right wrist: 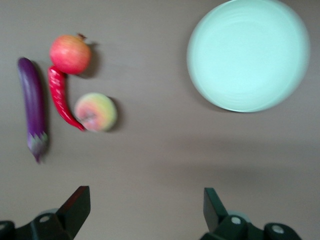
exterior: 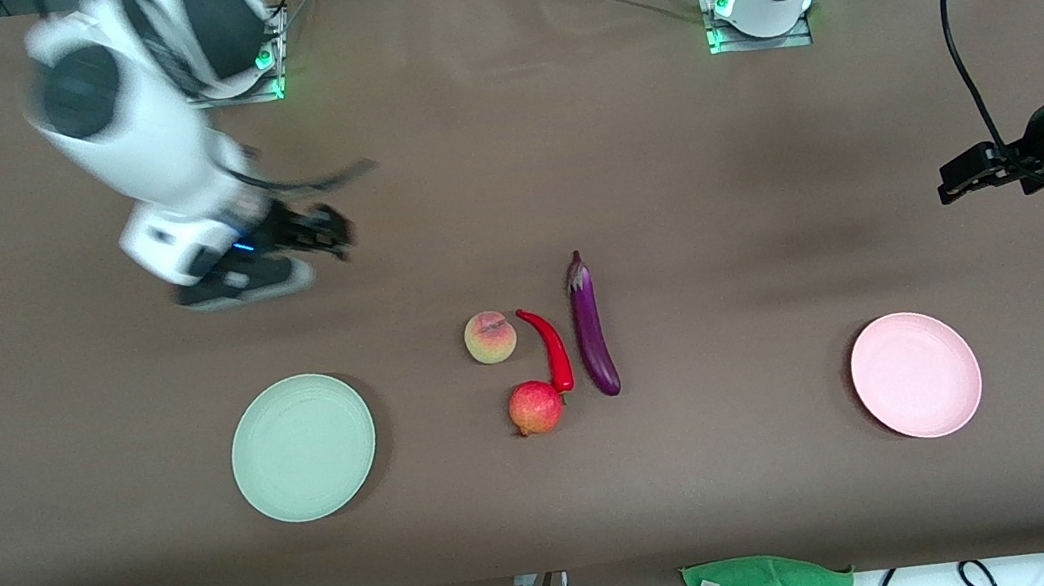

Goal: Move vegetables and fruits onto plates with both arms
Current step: 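Reach the right gripper down to the peach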

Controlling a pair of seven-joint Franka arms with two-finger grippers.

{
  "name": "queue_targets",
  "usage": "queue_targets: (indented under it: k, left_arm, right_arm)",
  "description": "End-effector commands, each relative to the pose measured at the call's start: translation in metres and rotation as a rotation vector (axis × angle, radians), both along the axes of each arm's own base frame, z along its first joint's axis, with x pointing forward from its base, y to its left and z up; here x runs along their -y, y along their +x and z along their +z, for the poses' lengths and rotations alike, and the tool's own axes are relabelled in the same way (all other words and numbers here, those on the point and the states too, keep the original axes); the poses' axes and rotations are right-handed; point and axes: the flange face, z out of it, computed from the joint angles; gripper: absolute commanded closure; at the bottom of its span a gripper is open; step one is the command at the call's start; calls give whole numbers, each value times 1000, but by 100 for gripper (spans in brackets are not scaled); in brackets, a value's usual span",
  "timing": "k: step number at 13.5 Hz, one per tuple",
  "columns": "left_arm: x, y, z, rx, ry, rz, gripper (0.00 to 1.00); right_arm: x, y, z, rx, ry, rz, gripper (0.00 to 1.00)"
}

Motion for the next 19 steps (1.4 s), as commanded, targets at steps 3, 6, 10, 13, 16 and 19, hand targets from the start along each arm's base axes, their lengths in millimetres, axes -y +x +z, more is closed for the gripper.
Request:
queue_targets:
  k: [3, 6, 10, 13, 16, 19]
  left_arm:
    - [2, 3, 4, 2, 5, -3, 0]
    - [-3, 4, 0, -6, 10, -5, 0]
    - [-30, 4, -10, -22, 4, 35, 0]
    - [-31, 5, -27, -59, 4, 37, 0]
    - [-18, 6, -54, -101, 3, 19, 0]
    - [5, 21, -79, -83, -1, -5, 0]
  right_arm:
    - [-106, 9, -118, 55, 76, -93, 0]
    - [-123, 3, -151, 70, 94, -93, 0]
    - [-127, 1, -190, 92, 53, -46, 0]
    - [-126, 1, -223, 112, 28, -15, 0]
    - [-125, 3, -235, 124, 40, -10, 2]
    - [-125, 5, -247, 135, 51, -12, 16]
